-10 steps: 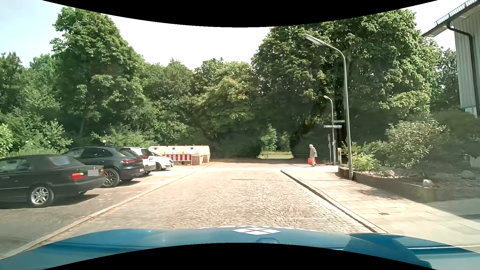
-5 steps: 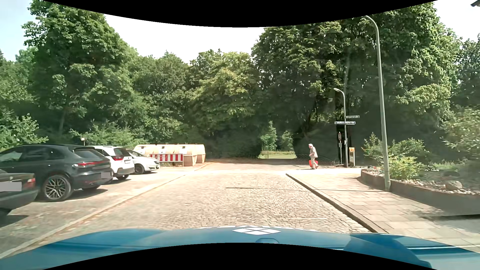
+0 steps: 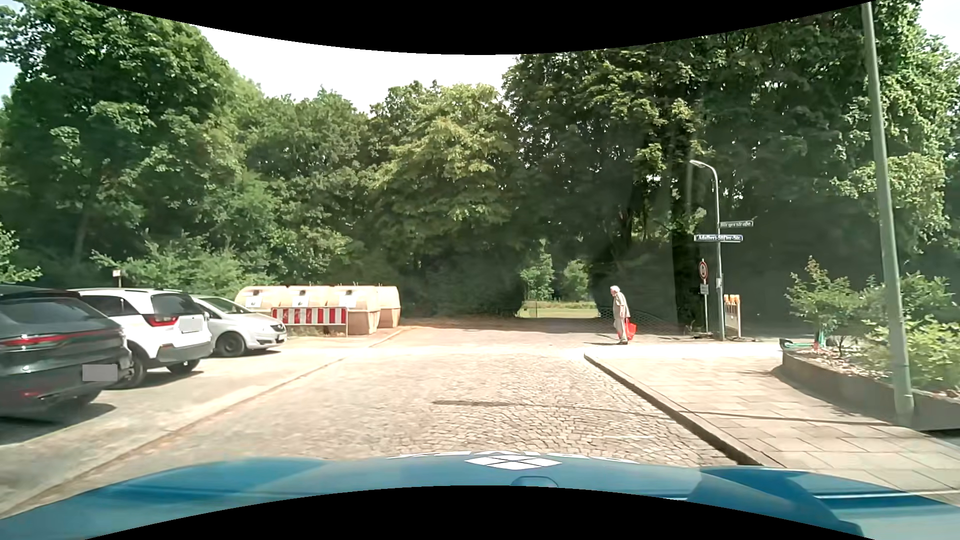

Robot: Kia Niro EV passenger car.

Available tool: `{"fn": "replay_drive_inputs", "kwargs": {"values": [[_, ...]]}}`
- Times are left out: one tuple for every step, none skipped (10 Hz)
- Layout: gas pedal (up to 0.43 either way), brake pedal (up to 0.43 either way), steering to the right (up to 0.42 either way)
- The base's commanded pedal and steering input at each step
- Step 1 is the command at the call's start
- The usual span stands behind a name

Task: Follow the waypoints while adhering to traffic rules and regulations

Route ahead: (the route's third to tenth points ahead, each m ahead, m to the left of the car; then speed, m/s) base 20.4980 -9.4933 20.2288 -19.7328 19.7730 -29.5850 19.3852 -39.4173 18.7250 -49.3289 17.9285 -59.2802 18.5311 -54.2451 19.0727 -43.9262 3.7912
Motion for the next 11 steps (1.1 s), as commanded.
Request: {"fn": "replay_drive_inputs", "kwargs": {"values": [[0.0, 0.091, 0.007], [0.0, 0.043, 0.008], [0.0, 0.0, 0.006], [0.0, 0.0, 0.004], [0.0, 0.0, 0.004], [0.0, 0.0, 0.004], [0.0, 0.0, 0.004], [0.0, 0.0, 0.004], [0.0, 0.0, 0.003], [0.0, 0.0, 0.003], [0.0, 0.0, 0.003]]}}
